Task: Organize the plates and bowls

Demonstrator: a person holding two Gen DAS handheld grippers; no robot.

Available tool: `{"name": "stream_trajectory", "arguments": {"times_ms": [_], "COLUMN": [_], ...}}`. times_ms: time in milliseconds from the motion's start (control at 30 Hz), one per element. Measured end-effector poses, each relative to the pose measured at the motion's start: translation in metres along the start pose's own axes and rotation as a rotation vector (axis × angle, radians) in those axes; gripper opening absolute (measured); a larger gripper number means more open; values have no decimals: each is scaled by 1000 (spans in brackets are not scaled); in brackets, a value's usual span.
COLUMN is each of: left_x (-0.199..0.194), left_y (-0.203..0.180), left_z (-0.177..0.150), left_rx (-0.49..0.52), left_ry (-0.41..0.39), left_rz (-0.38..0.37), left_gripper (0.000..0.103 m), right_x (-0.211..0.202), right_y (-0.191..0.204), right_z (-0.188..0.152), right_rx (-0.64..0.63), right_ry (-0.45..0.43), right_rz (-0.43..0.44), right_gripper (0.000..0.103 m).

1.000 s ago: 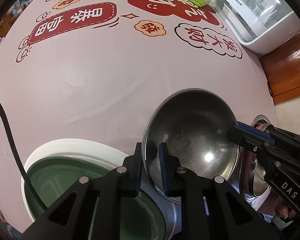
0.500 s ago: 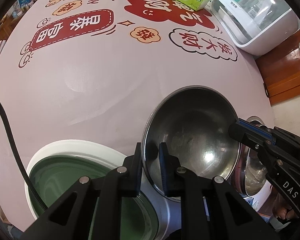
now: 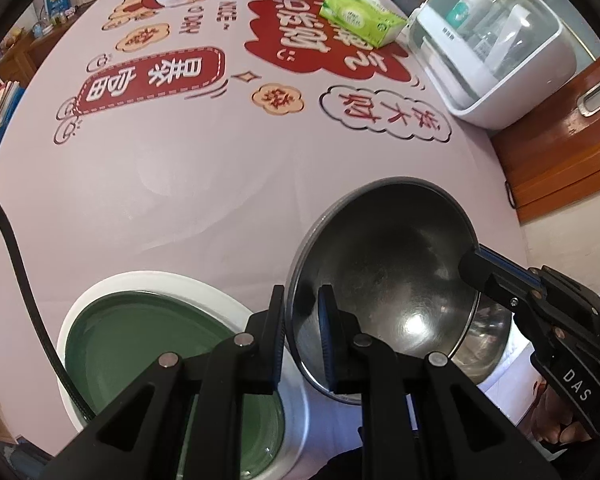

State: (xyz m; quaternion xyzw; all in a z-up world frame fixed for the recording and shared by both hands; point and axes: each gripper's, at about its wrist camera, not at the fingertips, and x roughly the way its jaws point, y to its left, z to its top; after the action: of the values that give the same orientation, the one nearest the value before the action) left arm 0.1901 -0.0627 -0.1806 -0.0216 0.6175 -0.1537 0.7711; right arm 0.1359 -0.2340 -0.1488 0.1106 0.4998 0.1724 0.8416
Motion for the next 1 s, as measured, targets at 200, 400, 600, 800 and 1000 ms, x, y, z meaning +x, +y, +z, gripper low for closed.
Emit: {"name": "stream_trajectory", "arguments": {"times_ms": [200, 400, 600, 800, 1000], "left_x": [-14, -21, -25, -18, -5], "left_y": [-15, -35, -56, -81, -107], "left_z": [-2, -6, -10, -12, -17], "left_rx": [25, 43, 58, 84, 100], "left_ry": [-7, -15, -18, 2, 31], "left_rz": [11, 13, 7, 3, -2], "left_gripper": [14, 14, 14, 14, 14], "right_x": [-18, -35, -49, -62, -69], "right_y": [-3, -16, -29, -48, -68], "right_z": [-1, -5, -10, -16, -24], "right_rx": [0, 12, 21, 38, 58], "right_ry": [-24, -44, -57, -54, -35], "right_rz": [2, -3, -10, -27, -44], "right_gripper": [6, 6, 6, 6, 7]}}
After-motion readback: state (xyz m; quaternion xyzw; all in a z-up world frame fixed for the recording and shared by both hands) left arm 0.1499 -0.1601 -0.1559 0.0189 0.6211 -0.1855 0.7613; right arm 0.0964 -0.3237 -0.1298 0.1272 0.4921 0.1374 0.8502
